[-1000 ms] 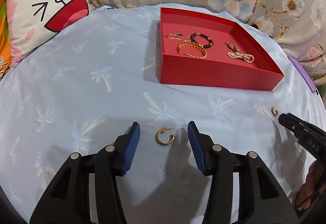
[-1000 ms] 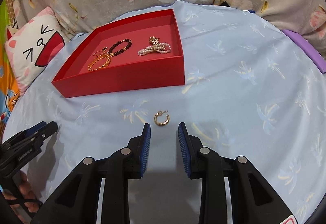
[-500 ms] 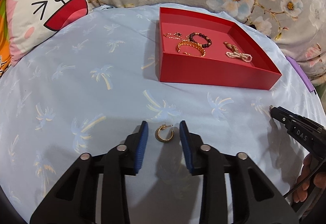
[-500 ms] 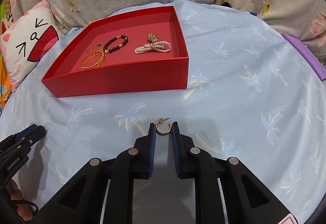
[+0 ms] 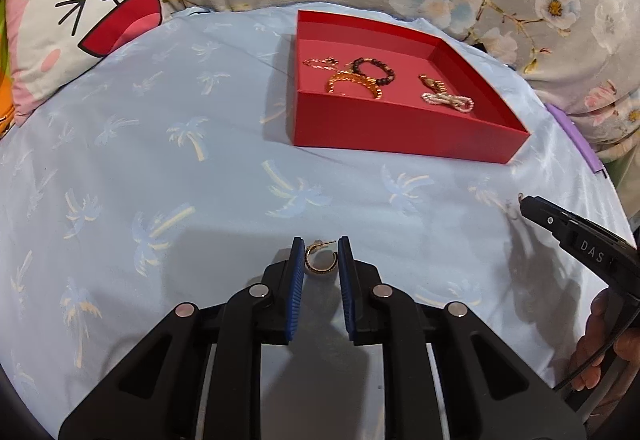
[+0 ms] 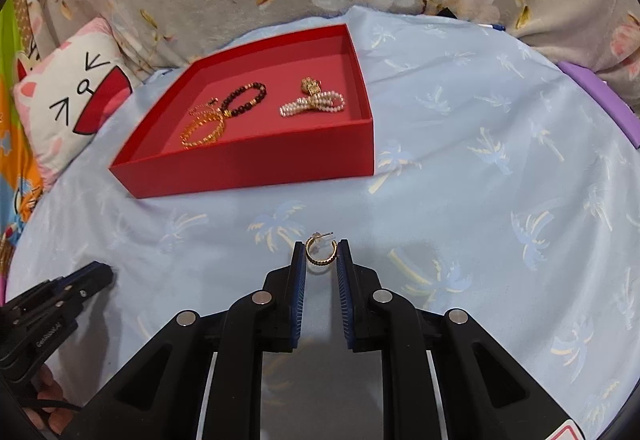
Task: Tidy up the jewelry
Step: 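Carry both gold hoop earrings into the red box and open both grippers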
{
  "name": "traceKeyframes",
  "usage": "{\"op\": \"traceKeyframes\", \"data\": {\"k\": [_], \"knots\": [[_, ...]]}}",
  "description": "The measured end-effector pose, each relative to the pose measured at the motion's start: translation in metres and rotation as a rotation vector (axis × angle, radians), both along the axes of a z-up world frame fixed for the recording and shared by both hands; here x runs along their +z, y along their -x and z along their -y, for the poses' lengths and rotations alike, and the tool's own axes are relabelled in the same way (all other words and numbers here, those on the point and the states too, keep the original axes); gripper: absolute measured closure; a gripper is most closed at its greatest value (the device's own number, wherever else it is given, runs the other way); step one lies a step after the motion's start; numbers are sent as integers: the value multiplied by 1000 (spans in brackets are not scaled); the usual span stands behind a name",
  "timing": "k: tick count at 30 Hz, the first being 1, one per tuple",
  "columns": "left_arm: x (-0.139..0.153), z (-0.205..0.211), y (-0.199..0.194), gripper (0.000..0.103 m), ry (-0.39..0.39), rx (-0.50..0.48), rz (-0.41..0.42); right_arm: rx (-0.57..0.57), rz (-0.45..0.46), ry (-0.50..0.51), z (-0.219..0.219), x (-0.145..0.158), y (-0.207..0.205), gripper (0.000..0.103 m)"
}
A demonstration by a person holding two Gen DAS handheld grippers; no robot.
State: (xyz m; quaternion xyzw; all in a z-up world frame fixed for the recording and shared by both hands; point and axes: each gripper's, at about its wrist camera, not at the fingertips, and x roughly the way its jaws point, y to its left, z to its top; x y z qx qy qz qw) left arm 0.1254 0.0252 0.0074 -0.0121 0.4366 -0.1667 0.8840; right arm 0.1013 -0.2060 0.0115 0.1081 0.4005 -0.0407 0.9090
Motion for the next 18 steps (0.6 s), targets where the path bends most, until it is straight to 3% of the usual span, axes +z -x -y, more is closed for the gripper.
{"op": "traceKeyframes", "data": {"k": [4, 9, 15, 18], "knots": [[19, 7, -5, 87, 35, -28, 13, 18, 43, -21, 6, 24, -3, 88], [54, 25, -27, 87, 32, -56, 90, 34, 79, -15, 16, 50, -33, 88], [75, 50, -76, 87, 13, -42, 157, 49, 76, -17, 22, 56, -83, 88], [75, 58, -103, 87, 22, -33, 146, 58, 60, -21, 20, 51, -106, 88]]}}
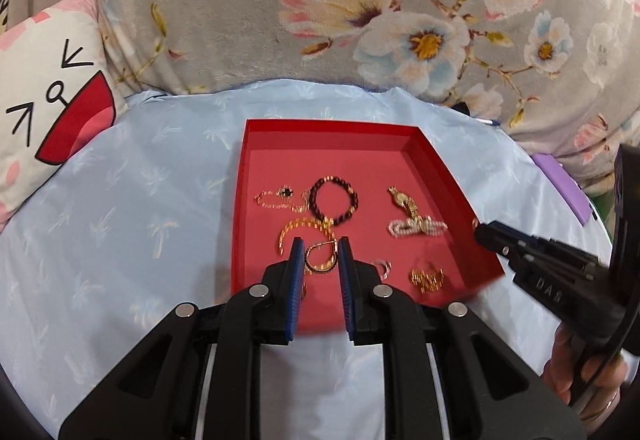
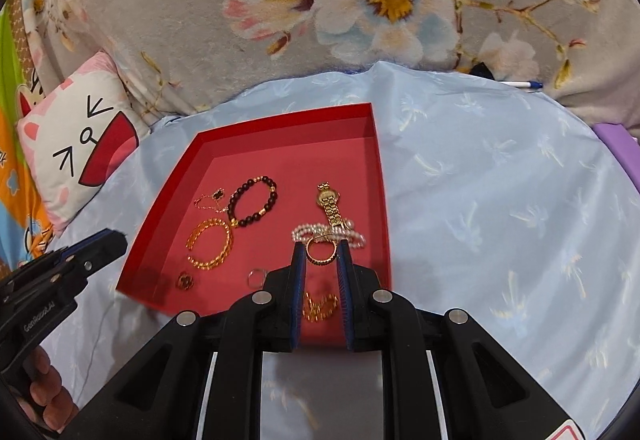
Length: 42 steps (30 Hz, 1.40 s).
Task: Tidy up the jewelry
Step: 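Carry both gold hoop earrings into the red box and open both grippers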
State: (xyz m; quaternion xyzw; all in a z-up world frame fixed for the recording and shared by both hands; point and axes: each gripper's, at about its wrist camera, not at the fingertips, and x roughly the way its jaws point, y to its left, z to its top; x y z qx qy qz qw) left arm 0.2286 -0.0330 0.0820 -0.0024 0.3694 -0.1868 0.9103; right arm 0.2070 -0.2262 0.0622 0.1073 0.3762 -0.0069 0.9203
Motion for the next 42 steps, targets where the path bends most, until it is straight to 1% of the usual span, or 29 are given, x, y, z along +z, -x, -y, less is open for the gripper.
{"op": "traceKeyframes", "data": {"k": [2, 7, 12, 21, 26, 29, 33, 37, 40, 42], "knots": [[-3, 6, -14, 87, -13, 10, -3, 8, -9, 4, -2, -4, -9, 88], [-15, 12, -34, 87, -24, 24, -24, 21, -22, 12, -6, -16, -23, 88], [-26, 17, -40, 87, -46, 27, -31, 28, -34, 21, -10, -25, -29, 88], [-36, 16, -45, 87, -53, 33, -43, 28, -36, 24, -12, -31, -34, 88], [-32, 13, -52, 87, -45, 45, -36, 19, -21, 22, -10, -26, -40, 88], [-26, 14, -59, 87, -49, 50, -17, 13, -6, 19, -8, -20, -47, 88], [-17, 14, -71, 87, -47, 58, 1, 13, 13, 25, -7, -13, -56, 88], [-10, 17, -87, 87, -42, 64, 15, 7, 35, 11, -4, 0, -71, 88], [-7, 25, -99, 87, -64, 63, 36, 8, 58, 42, -7, 11, -86, 88], [-8, 30, -108, 87, -62, 59, 31, 18, 58, 78, -12, 13, -99, 88]]}}
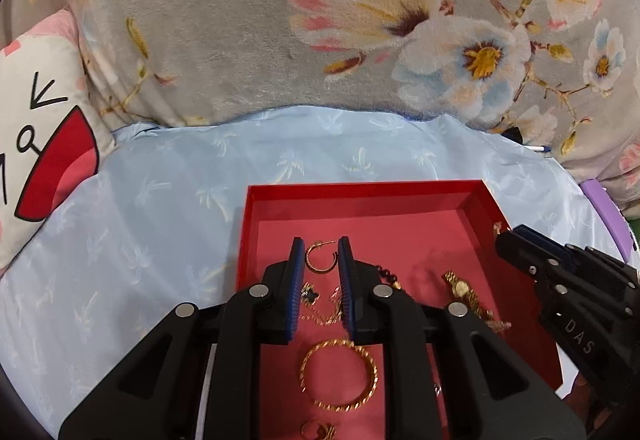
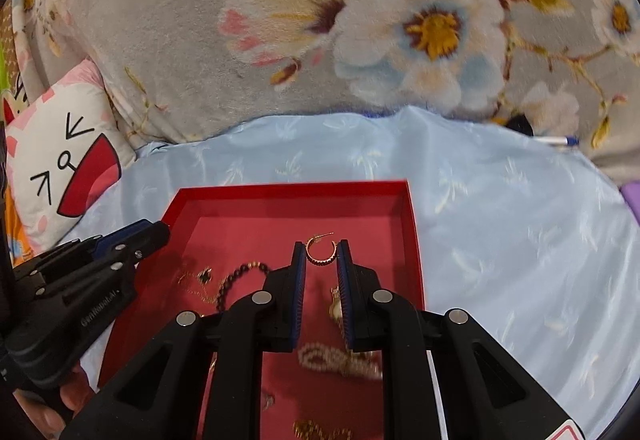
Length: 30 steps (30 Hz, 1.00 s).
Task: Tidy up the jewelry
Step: 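Carry both gold hoop earrings into the red box and open both grippers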
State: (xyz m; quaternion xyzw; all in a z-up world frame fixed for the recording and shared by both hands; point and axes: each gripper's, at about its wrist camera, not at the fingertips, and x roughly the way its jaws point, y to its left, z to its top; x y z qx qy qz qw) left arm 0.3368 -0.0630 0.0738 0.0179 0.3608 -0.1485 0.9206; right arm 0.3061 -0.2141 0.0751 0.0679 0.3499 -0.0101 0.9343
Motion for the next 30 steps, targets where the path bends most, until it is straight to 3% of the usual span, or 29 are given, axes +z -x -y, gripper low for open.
{"op": "traceKeyframes", "data": {"k": [5, 12, 15, 19, 26, 27, 28, 30], "knots": [[-12, 11, -15, 87, -20, -9, -29, 22, -58, 56, -11, -16, -18, 88], [-19, 11, -21, 86, -19, -1, -58, 28, -56, 44, -9, -16, -18, 87], [-18, 11, -19, 86, -24, 7, -47, 26, -53, 41, -9, -16, -18, 81], [-17, 9, -19, 68, -31, 25, -45, 18, -40, 34, -8, -15, -15, 71], [-15, 5, -10, 67, -55, 28, -34, -13, -7, 43, -8, -11, -4, 46], [-14, 3, -6, 63, -66, 32, -22, -24, 0, 51, -8, -13, 1, 40], [-15, 0, 1, 51, -80, 41, -9, -34, 5, 64, -8, -15, 6, 38], [-18, -8, 15, 40, -96, 60, 21, -49, 3, 87, -9, -22, 16, 36]]}}
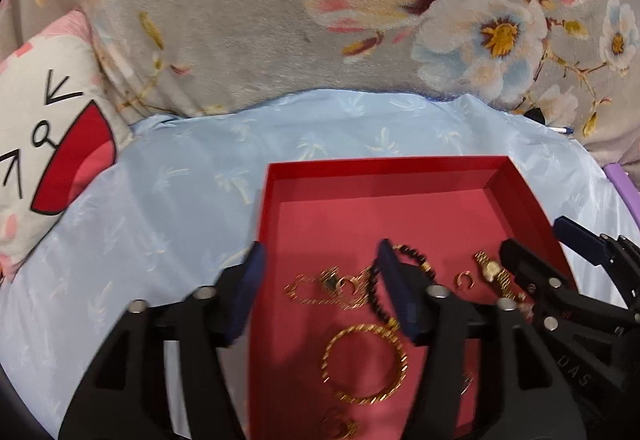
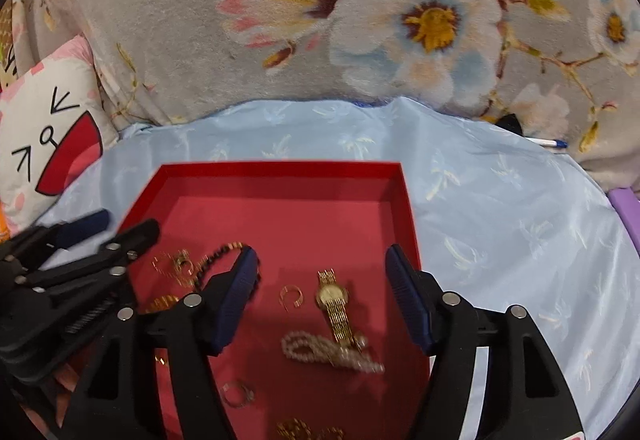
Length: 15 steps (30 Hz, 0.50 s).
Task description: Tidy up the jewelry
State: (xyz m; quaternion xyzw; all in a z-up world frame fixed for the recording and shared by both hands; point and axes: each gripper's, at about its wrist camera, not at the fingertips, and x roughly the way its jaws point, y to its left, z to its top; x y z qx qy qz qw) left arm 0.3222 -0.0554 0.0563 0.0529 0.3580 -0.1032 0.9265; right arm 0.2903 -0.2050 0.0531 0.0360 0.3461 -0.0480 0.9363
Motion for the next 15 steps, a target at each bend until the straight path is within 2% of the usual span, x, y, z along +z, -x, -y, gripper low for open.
{"op": "traceKeyframes", "data": {"k": [4, 9, 11, 13, 15], "knots": [[-12, 1, 16, 40, -86, -12, 2, -16, -26, 6, 0, -10, 7, 36], [-32, 3, 26, 40, -143, 4, -39, -57, -10, -5, 1, -10, 17, 35], [-33, -2, 29, 40, -115, 14, -45, -72, 14, -4, 2, -6, 18, 33], [-29, -10, 28, 40, -52, 34, -62, -89, 3, 14, 2, -7, 13, 31], [-27, -19, 30, 40, -5, 49, -82, -81, -46, 26, 0, -14, 8, 36]]}}
